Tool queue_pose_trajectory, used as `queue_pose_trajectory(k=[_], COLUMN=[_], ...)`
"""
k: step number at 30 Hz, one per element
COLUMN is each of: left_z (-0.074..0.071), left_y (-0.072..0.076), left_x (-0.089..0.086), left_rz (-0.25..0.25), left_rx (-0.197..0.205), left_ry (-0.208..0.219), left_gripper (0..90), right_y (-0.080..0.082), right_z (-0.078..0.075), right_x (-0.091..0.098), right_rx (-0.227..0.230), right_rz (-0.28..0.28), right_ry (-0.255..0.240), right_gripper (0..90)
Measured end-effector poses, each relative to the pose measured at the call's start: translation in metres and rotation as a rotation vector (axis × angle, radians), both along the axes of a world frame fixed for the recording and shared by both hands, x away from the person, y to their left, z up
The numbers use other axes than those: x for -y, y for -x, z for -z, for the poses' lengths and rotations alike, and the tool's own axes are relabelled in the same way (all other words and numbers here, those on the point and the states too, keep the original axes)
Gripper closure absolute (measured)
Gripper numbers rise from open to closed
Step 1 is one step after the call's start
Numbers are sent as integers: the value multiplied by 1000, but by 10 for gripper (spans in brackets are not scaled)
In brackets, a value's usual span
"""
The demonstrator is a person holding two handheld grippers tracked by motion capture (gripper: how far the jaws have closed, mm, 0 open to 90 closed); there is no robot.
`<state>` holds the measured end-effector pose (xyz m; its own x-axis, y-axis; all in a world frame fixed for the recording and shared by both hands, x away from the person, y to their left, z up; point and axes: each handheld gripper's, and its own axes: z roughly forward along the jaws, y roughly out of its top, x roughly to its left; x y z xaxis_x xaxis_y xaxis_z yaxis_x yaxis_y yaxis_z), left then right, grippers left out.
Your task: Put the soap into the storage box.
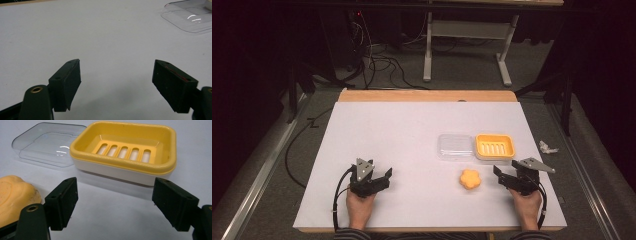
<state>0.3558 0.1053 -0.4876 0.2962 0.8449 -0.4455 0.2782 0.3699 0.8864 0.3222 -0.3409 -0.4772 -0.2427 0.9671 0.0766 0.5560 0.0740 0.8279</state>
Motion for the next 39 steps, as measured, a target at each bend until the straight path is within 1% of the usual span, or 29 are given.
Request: queue_pose_trajectory(k=[2, 3, 5, 6, 7, 10, 15, 17, 20, 23, 26, 28, 29, 30, 32, 33, 37, 39], left_z=[0, 0, 0, 0, 0, 0, 0, 0, 0, 0, 0, 0, 0, 0, 0, 0, 0, 0], left_y=[0, 0, 0, 0, 0, 0, 0, 0, 0, 0, 0, -1, -1, -1, -1, -1, -1, -2], left_x=[0, 0, 0, 0, 0, 0, 0, 0, 0, 0, 0, 0, 0, 0, 0, 0, -1, -1], left_rz=[1, 1, 1, 0, 0, 0, 0, 0, 0, 2, 1, -2, -2, -5, -6, -8, -5, -5], left_rx=[0, 0, -1, 1, 0, 1, 2, 3, 3, 1, -1, -4, -4, -8, -8, -9, -10, -10], left_ry=[1, 1, 4, 8, 5, 9, 8, 11, 12, 7, 6, 8, 8, 10, 11, 16, 15, 15], left_gripper=[235, 235, 235, 235, 235, 235, 235, 235, 235, 235, 235, 236, 236, 236, 236, 236, 236, 236], right_y=[0, 0, -1, -1, -1, 0, 3, 3, 3, 4, 3, 3, 3, 4, 5, 7, 8, 8], right_z=[0, 0, 0, 0, 0, 0, 0, 0, 0, 0, 0, 0, 0, -1, -2, -3, -4, -6], right_x=[0, 1, 2, 3, 3, 4, 7, 8, 7, 7, 7, 7, 7, 7, 8, 9, 9, 5], right_rx=[1, 0, -2, -11, -11, 8, 29, 34, 30, 39, 35, 29, 27, 19, 27, 40, 35, 33], right_rz=[4, 0, -3, -3, -3, -12, 1, 1, 3, 0, -10, -7, -13, -14, -18, -30, -42, -55], right_ry=[-6, -10, -16, -36, -36, -41, -86, -86, -86, -90, -79, -79, -85, -101, -100, -112, -108, -91], right_gripper=[220, 251, 266, 266, 266, 264, 224, 204, 195, 197, 198, 200, 204, 209, 218, 224, 225, 231])
